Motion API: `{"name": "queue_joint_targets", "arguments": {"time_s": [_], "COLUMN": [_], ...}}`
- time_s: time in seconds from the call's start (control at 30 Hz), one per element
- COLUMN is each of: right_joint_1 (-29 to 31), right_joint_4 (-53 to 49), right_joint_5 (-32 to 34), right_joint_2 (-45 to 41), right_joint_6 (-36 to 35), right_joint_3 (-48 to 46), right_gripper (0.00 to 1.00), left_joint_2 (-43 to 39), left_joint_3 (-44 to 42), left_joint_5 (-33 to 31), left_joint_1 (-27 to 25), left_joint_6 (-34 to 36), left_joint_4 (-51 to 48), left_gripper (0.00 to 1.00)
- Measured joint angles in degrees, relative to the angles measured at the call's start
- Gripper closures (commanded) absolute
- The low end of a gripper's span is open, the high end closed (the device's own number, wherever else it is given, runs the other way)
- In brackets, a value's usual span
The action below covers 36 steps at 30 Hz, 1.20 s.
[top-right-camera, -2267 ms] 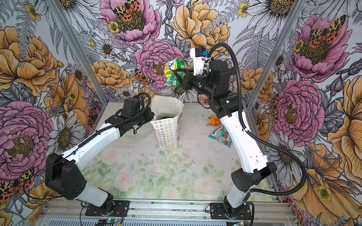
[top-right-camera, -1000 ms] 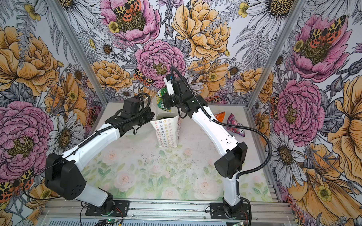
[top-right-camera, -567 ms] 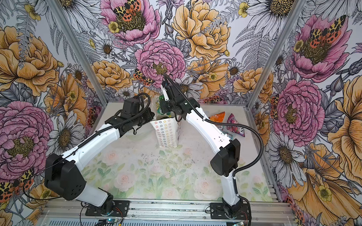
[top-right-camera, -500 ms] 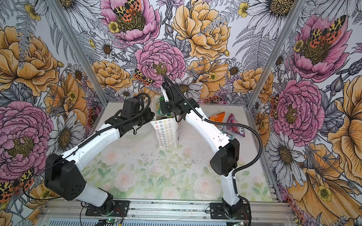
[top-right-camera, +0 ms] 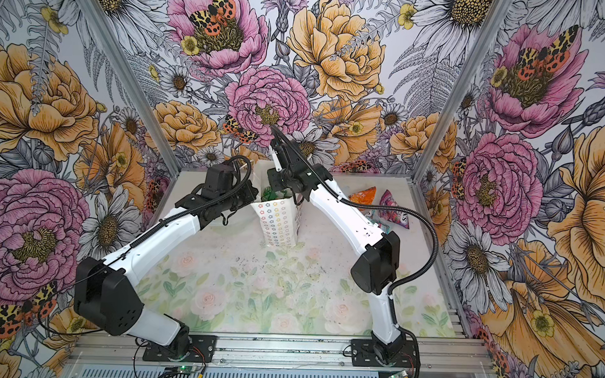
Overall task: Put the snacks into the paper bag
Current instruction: 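Lower the green packet into the bag and open the right gripper, then move the right gripper to the teal FOX'S mint packet and lower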
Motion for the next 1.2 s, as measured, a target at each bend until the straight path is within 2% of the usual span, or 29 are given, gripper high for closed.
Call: {"name": "queue_joint_targets", "arguments": {"time_s": [0.33,0.6,0.9,1.2], "right_joint_1": [0.0,0.0,0.0,0.0], "right_joint_4": [0.0,0.0,0.5,1.3], "right_joint_5": [-0.3,-0.4,1.3,9.5], "right_joint_2": [-0.5,-4.1,-13.4,-25.0], "right_joint_6": [0.0,-0.4,-0.7,-1.7], "right_joint_3": [0.0,-0.3,-5.7,-17.3], "right_gripper": [0.52,0.49,0.42,0.33], "left_joint_2": [0.0,-0.2,-0.4,-0.6], "left_joint_3": [-0.1,-0.3,-0.4,-0.7], "left_joint_5": [0.0,0.0,0.0,0.2], "left_joint_1": [0.0,0.3,0.4,0.6], "left_joint_6": [0.0,0.0,0.0,0.0], "left_joint_4": [0.0,0.0,0.0,0.0], "left_gripper": [1.0,1.0,1.0,1.0]}}
